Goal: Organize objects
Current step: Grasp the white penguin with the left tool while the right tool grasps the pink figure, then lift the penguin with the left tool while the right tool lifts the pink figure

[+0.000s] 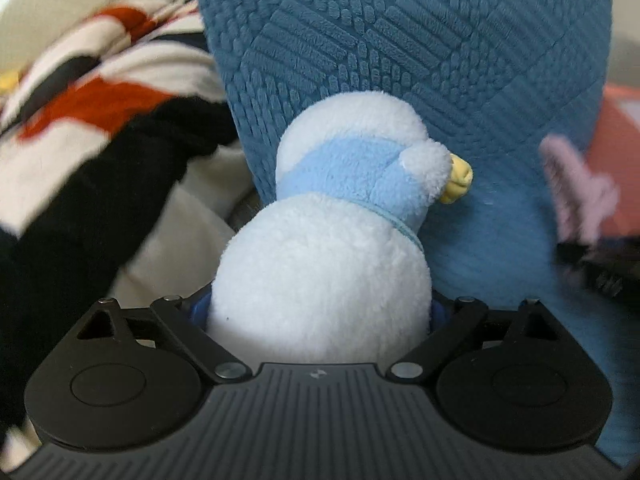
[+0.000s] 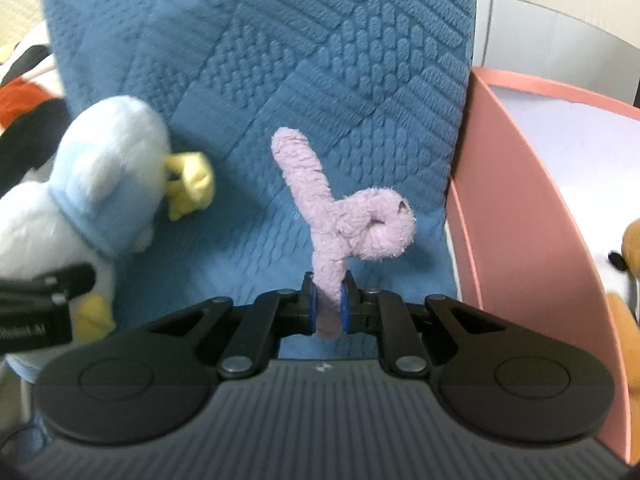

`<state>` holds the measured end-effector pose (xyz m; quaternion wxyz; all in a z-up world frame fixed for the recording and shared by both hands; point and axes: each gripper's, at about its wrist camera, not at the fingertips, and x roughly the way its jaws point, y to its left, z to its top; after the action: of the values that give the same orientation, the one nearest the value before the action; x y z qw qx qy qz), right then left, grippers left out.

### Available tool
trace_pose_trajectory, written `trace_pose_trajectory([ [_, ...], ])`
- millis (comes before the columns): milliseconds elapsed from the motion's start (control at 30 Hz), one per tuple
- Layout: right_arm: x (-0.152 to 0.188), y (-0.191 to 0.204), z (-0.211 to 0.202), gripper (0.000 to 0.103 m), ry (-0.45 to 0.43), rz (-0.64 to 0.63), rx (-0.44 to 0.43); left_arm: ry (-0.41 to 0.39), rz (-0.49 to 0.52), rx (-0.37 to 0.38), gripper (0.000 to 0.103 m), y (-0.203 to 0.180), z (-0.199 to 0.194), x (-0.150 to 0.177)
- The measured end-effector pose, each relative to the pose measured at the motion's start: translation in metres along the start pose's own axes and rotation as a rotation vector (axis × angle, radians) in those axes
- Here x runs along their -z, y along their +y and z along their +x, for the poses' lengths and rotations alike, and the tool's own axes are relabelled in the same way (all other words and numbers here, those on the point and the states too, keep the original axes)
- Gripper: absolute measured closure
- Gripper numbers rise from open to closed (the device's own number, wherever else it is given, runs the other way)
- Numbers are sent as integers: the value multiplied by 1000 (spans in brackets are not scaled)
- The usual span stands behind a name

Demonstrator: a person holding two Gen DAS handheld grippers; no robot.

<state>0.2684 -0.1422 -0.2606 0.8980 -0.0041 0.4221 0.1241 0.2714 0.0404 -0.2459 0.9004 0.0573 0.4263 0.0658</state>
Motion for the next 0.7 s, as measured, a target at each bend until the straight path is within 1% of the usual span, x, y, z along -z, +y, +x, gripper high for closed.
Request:
trace_pose_trajectory([
  [33,4,0,-3,88,10,0,-12,1,-7,3,8,-1,-5,4],
  [100,12,0,-10,88,24,-1,-23,-6,-14,-15,8,-5,-15,12],
  [133,15,1,-13,88,30,-4,-27,-4,-30,-10,8,-5,-19,13],
  [200,16,8,-15,88,44,-16,-42,5,-88,32,8,-1,-27,18],
  [300,26,10,-21,88,54,-48,-66,20,-211,120,9,11,-38,26],
  [333,22,12,-22,88,54,-60,-73,24,-242,136,9,13,-40,28],
  [367,25,13,-26,88,53,-71,-80,28,-268,148,9,15,-44,31],
  [600,46,19,-55,88,77,-123,-106,39,-329,167,9,12,-71,55],
  [700,56,18,-65,88,92,-136,-118,58,-364,187,9,13,-77,66],
])
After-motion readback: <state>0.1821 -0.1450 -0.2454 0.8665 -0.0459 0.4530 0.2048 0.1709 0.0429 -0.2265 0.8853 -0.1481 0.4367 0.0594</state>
